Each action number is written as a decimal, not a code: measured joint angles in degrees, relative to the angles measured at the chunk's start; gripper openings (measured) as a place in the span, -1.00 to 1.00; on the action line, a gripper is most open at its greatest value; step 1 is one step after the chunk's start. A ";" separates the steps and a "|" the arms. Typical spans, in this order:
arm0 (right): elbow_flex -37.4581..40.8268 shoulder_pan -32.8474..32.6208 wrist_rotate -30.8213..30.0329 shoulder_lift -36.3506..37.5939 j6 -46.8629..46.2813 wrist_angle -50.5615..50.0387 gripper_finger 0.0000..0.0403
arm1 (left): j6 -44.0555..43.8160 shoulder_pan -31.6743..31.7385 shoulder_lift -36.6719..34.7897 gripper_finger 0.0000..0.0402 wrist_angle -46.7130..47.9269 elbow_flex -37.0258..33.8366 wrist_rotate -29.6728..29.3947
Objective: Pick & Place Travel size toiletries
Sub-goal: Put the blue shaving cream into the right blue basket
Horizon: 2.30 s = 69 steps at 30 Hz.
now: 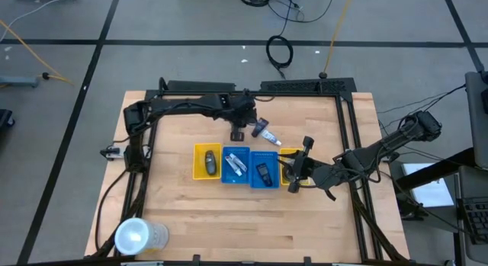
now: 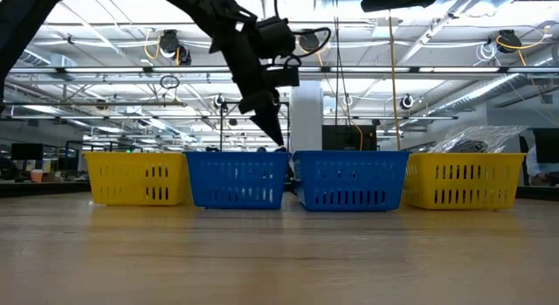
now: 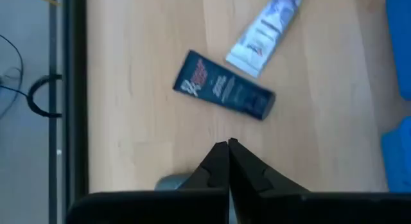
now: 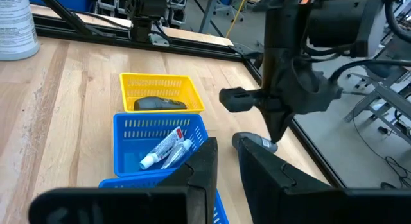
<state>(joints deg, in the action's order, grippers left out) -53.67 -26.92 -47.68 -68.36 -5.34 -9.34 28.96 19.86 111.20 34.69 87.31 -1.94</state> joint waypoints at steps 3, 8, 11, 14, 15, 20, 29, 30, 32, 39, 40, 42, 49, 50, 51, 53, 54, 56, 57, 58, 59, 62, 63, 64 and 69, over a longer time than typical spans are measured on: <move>0.00 0.00 0.00 0.00 0.02 -0.07 -0.73 | -1.64 0.00 -0.15 -0.98 -1.65 -0.10 0.38; 0.00 0.00 0.00 0.00 0.01 -0.34 -0.73 | -10.73 0.50 1.10 -0.86 -4.42 -0.02 2.36; 0.00 0.00 0.01 0.00 0.02 -0.41 -0.73 | -17.01 1.20 1.81 -0.74 -4.35 -0.09 5.15; 0.00 0.26 0.00 0.00 0.00 -0.52 -0.73 | -21.91 1.64 1.97 -0.59 -3.56 0.00 5.93; 0.00 0.33 0.00 0.00 0.00 -0.63 -0.73 | -23.08 1.68 2.13 -0.54 -3.52 0.02 5.98; 0.00 1.06 0.00 0.00 0.00 -0.61 -0.73 | -29.89 1.50 2.26 -0.30 -5.32 -0.03 7.24; 0.02 1.46 0.00 0.00 0.00 -0.87 -0.73 | -36.45 0.09 4.08 -0.03 -7.71 0.00 7.96; 0.02 1.46 0.00 0.00 0.00 -0.85 -0.73 | -37.34 -0.14 4.73 -0.02 -8.12 0.00 7.66; 0.25 1.46 0.02 0.00 -0.02 -0.60 -0.73 | -39.67 -0.39 5.69 -0.01 -8.91 0.00 7.45; 2.90 1.46 0.01 -0.02 -0.20 1.76 -0.73 | -41.31 -0.87 7.85 0.00 -10.39 -0.07 3.65; 3.20 1.46 -0.02 -0.02 -0.20 1.97 -0.73 | -41.63 -0.87 7.83 0.00 -10.63 -0.05 3.26; 3.47 1.46 0.01 -0.02 -0.22 2.35 -0.73 | -42.27 -0.87 7.80 0.00 -10.94 -0.05 3.16; 3.50 1.46 -0.02 -0.02 0.49 4.34 -0.73 | -44.88 -0.87 7.80 0.00 -10.37 -0.05 2.77; 3.50 1.46 -0.02 -0.02 0.79 4.57 -0.73 | -45.36 -0.87 7.82 0.00 -10.42 -0.05 2.72; 3.50 1.46 -0.01 -0.02 1.02 4.73 -0.73 | -45.66 -0.89 8.04 0.00 -10.75 -0.03 2.33; 3.50 1.46 0.00 -0.02 1.16 4.81 -0.73 | -46.13 -1.03 8.43 0.00 -10.90 0.02 1.79; 3.50 1.46 0.00 -0.02 1.18 4.81 -0.73 | -46.32 -1.08 8.81 0.00 -10.37 0.02 1.53; 3.50 1.46 0.00 -0.02 1.22 4.81 -0.73 | -47.06 -1.38 10.20 0.00 -11.64 0.02 0.88; 3.50 1.46 0.00 -0.02 1.27 4.81 -0.73 | -47.13 -1.42 10.74 0.00 -11.39 0.02 0.87; 3.50 1.46 -0.01 -0.02 1.27 4.79 -0.73 | -47.13 -1.53 11.42 0.00 -11.05 0.02 0.82; 3.50 1.46 -0.02 0.00 1.12 4.79 -0.73 | -47.19 -1.60 11.83 0.00 -11.16 -0.02 0.62; 3.52 1.46 0.00 0.00 1.05 4.68 -0.73 | -47.29 -1.62 12.30 0.00 -11.61 -0.02 -0.99; 3.52 1.46 0.00 0.00 1.10 4.83 -0.73 | -47.36 -1.64 12.28 0.00 -11.83 -0.02 -1.31; 3.52 1.46 -0.02 0.00 1.30 4.79 -0.73 | -47.48 -1.62 12.28 0.00 -12.08 -0.02 -1.38; 3.52 1.49 -0.02 0.00 1.44 4.81 -0.73 | -47.02 -1.68 12.28 -0.07 -11.48 0.00 -1.37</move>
<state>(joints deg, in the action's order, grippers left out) -50.15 -25.43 -47.70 -68.36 -3.90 -4.54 -18.06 18.17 123.48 23.22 87.31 -3.31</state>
